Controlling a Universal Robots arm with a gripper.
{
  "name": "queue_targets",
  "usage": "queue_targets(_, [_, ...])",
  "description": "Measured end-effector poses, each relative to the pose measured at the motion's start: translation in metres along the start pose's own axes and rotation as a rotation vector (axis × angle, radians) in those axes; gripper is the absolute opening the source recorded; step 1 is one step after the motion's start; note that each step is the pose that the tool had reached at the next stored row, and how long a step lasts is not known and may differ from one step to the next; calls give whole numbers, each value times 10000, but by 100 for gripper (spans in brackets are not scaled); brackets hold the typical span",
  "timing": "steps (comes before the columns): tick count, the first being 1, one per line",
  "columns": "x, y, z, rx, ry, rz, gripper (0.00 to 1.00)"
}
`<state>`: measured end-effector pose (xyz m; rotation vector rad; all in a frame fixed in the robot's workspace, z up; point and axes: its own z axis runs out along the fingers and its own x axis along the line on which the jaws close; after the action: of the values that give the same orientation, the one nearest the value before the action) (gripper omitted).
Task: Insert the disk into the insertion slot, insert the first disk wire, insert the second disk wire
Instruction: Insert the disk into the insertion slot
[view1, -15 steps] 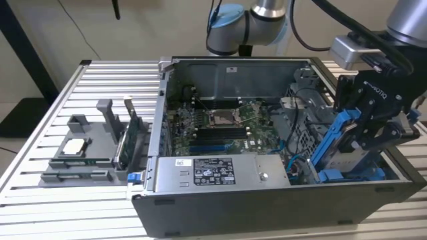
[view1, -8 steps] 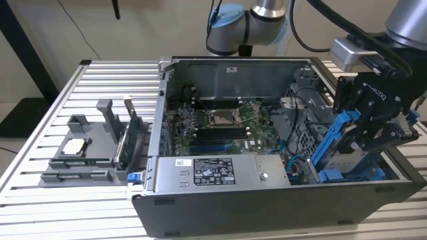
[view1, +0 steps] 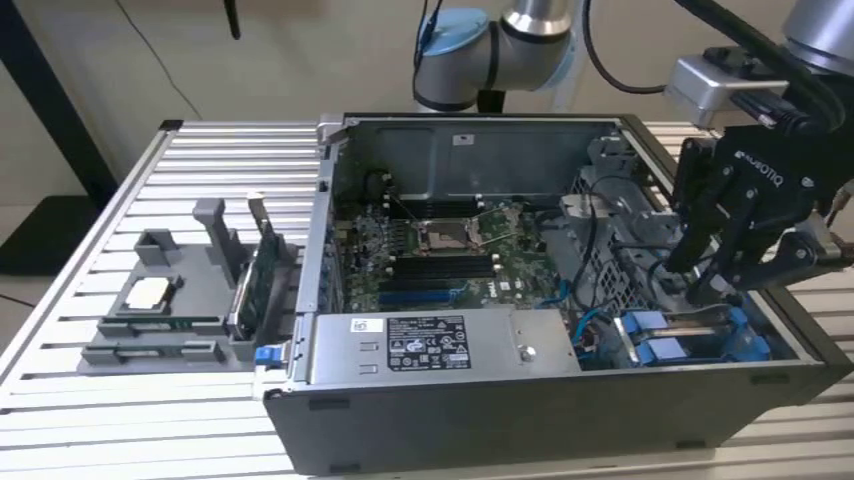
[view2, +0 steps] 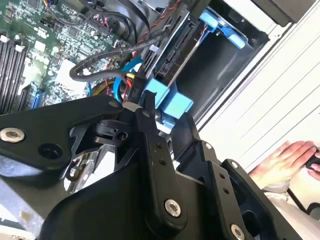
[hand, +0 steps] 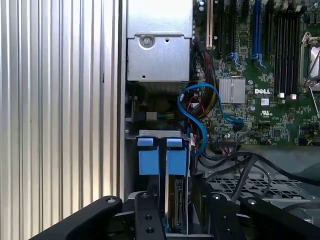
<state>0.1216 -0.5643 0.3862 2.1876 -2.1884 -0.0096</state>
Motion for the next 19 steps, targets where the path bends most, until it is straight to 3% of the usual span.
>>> queue_targets(4, [4,6,-145,0,1,0,41])
queue_targets(7, [-15,6,-151,0,-38,-3,41])
queue_targets(8, [-24,7,-152,1,-100,-6,41])
queue_targets(12, [-36,8,-144,5,-738,-86,41])
queue_targets(13, [-38,8,-139,7,-813,-128,41])
queue_targets(19, [-44,6,-89,33,-886,-852,41])
